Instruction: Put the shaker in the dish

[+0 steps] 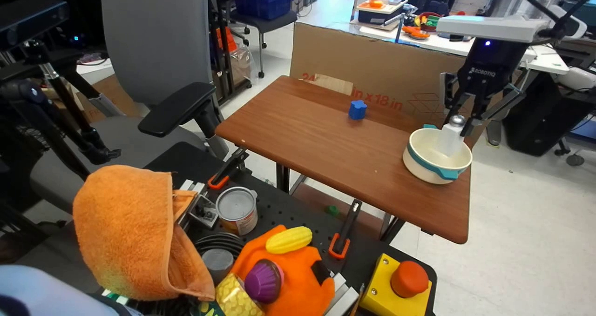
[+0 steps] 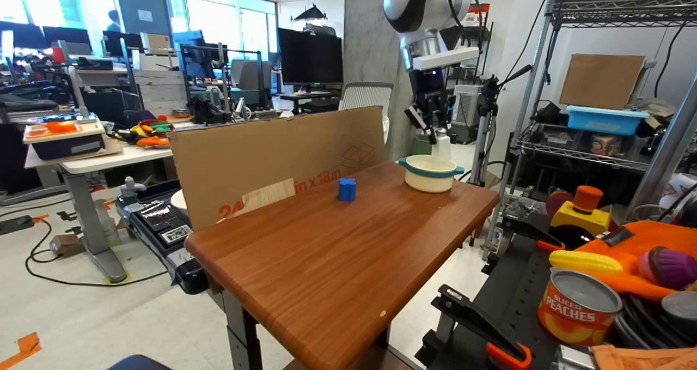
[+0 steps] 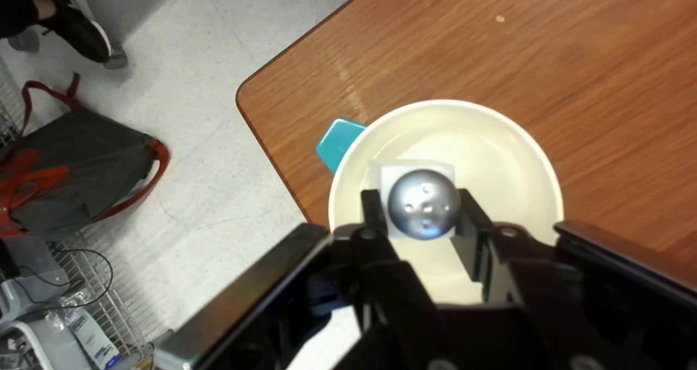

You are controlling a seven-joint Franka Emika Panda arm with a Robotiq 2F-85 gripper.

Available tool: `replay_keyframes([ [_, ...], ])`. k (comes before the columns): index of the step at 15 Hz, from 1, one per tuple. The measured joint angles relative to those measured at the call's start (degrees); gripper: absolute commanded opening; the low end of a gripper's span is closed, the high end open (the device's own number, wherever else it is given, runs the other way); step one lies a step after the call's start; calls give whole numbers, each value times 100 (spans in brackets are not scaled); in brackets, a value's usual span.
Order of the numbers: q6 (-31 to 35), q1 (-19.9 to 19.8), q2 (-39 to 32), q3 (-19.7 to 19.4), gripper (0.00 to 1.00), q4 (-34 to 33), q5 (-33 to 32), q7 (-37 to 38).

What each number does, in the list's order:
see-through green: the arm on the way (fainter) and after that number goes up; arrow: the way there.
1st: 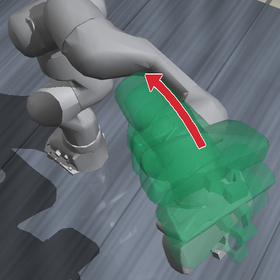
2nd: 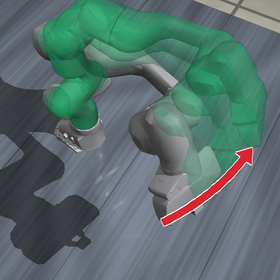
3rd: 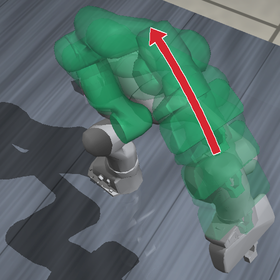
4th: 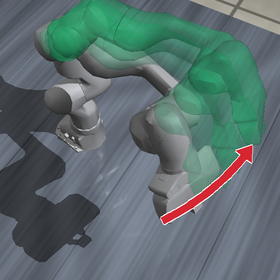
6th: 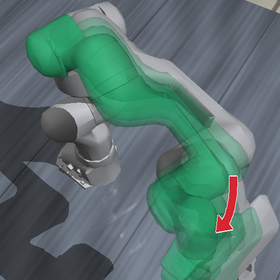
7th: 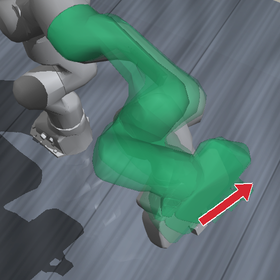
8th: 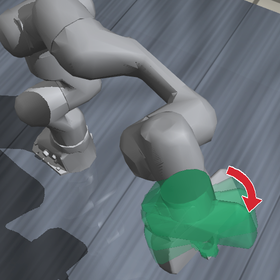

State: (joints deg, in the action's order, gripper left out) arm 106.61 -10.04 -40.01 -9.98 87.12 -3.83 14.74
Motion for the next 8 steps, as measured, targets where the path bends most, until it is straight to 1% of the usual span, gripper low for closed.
replay_keyframes([
  [4,-107,-7,-697,0,9,-691,0,4],
  [8,-180,1,-1166,9,9,-1207,0,3],
])
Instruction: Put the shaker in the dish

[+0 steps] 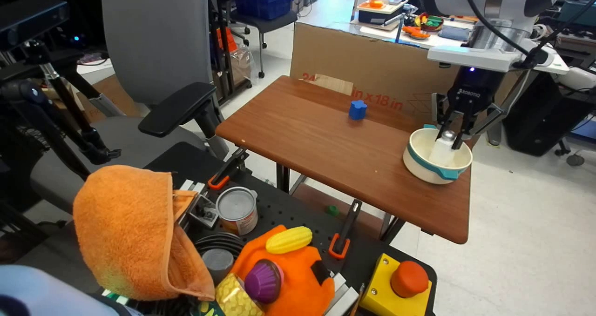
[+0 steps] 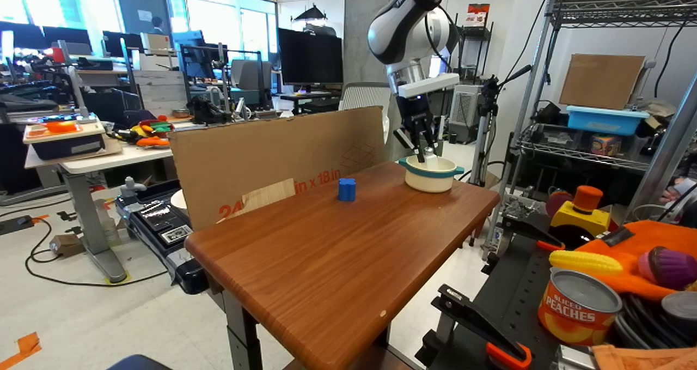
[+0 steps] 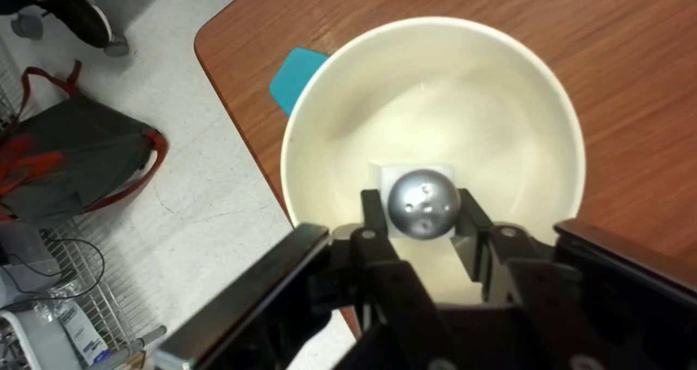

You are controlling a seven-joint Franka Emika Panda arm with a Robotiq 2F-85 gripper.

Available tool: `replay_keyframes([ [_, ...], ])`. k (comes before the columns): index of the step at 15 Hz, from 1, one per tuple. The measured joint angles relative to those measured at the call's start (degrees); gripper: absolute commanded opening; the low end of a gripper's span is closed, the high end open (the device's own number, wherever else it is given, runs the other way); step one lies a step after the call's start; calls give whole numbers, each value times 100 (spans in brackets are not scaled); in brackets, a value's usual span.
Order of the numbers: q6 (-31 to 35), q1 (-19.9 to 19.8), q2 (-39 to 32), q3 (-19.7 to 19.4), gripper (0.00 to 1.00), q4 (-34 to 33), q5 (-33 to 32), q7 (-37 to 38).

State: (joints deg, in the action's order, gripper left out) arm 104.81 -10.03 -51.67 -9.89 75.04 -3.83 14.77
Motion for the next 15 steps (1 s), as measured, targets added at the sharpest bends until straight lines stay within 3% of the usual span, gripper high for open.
replay_keyframes([
  [1,-22,4,-82,3,57,-88,0,-2],
  [3,-25,17,-165,9,67,-166,0,-6],
  [7,30,34,40,71,96,-67,2,-268],
  [12,207,15,1260,245,100,954,235,-1021],
  [15,-242,19,2043,357,100,1519,536,-1041],
])
